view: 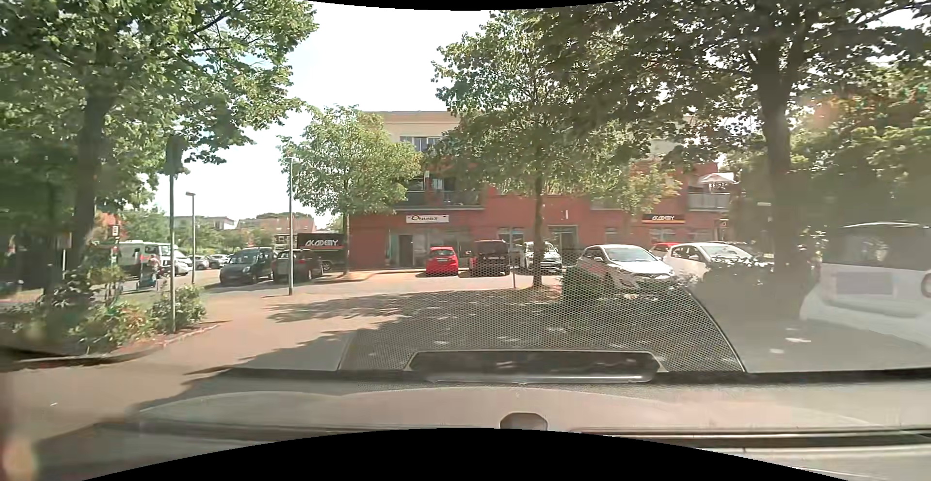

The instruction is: Follow the waypoints while adhering to traffic rules and regulations

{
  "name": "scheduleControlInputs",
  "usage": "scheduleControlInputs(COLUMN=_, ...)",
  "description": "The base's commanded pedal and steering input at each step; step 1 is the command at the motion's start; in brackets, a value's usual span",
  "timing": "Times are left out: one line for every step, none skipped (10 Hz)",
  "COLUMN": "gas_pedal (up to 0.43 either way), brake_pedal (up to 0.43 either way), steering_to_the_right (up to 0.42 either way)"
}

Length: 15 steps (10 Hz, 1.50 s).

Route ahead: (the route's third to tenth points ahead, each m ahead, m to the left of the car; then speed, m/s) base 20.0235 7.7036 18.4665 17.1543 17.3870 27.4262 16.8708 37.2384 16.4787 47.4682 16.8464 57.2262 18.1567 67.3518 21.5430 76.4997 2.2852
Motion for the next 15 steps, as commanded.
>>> scheduleControlInputs(gas_pedal=0.079, brake_pedal=0.018, steering_to_the_right=-0.217)
scheduleControlInputs(gas_pedal=0.079, brake_pedal=0.018, steering_to_the_right=-0.160)
scheduleControlInputs(gas_pedal=0.079, brake_pedal=0.018, steering_to_the_right=-0.125)
scheduleControlInputs(gas_pedal=0.079, brake_pedal=0.018, steering_to_the_right=-0.105)
scheduleControlInputs(gas_pedal=0.079, brake_pedal=0.018, steering_to_the_right=-0.091)
scheduleControlInputs(gas_pedal=0.079, brake_pedal=0.018, steering_to_the_right=-0.074)
scheduleControlInputs(gas_pedal=0.067, brake_pedal=0.018, steering_to_the_right=-0.059)
scheduleControlInputs(gas_pedal=0.067, brake_pedal=0.018, steering_to_the_right=-0.049)
scheduleControlInputs(gas_pedal=0.059, brake_pedal=0.018, steering_to_the_right=-0.042)
scheduleControlInputs(gas_pedal=0.059, brake_pedal=0.018, steering_to_the_right=-0.035)
scheduleControlInputs(gas_pedal=0.047, brake_pedal=0.018, steering_to_the_right=-0.029)
scheduleControlInputs(gas_pedal=0.047, brake_pedal=0.018, steering_to_the_right=-0.025)
scheduleControlInputs(gas_pedal=0.039, brake_pedal=0.018, steering_to_the_right=-0.018)
scheduleControlInputs(gas_pedal=0.039, brake_pedal=0.018, steering_to_the_right=-0.013)
scheduleControlInputs(gas_pedal=0.028, brake_pedal=0.018, steering_to_the_right=-0.011)
